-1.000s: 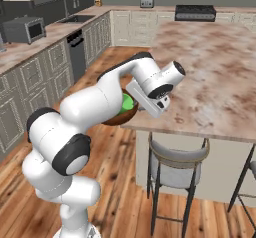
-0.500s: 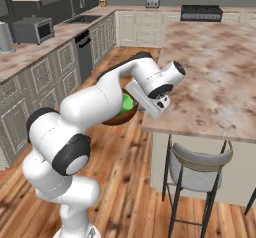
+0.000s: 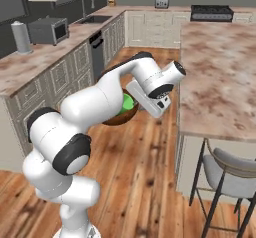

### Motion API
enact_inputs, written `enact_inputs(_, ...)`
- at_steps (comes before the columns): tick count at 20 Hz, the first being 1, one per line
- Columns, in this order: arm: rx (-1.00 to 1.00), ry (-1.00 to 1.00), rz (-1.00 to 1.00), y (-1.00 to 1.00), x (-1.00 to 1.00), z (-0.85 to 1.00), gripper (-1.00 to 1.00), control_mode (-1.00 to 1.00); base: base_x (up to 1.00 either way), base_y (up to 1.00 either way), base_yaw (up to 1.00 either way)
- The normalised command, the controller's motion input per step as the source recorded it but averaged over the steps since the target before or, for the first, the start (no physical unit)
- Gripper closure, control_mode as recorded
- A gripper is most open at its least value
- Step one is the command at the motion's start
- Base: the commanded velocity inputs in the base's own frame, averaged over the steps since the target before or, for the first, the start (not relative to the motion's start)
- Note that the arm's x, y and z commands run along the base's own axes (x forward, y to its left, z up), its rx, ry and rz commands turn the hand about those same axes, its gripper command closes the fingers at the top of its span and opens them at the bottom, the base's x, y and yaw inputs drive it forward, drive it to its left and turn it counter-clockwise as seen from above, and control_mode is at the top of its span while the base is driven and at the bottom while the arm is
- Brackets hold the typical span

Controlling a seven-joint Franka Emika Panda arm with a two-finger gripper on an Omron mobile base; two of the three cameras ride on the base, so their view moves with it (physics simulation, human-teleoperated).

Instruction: Place the cup inside the bowl on the dining table and move the bowl to any counter.

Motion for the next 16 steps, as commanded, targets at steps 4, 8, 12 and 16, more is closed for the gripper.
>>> enact_inputs(4, 0.0, 0.0, 0.0, 0.0, 0.0, 0.0, 1.0, 1.0, 0.0, 0.76, 0.0)
enact_inputs(8, 0.0, 0.0, 0.0, 0.0, 0.0, 0.0, 1.0, 1.0, 0.15, 0.65, -0.02)
enact_inputs(12, 0.0, 0.0, 0.0, 0.0, 0.0, 0.0, 1.0, 1.0, 0.39, 0.42, -0.04)
enact_inputs(16, 0.0, 0.0, 0.0, 0.0, 0.0, 0.0, 1.0, 1.0, 0.53, 0.3, -0.05)
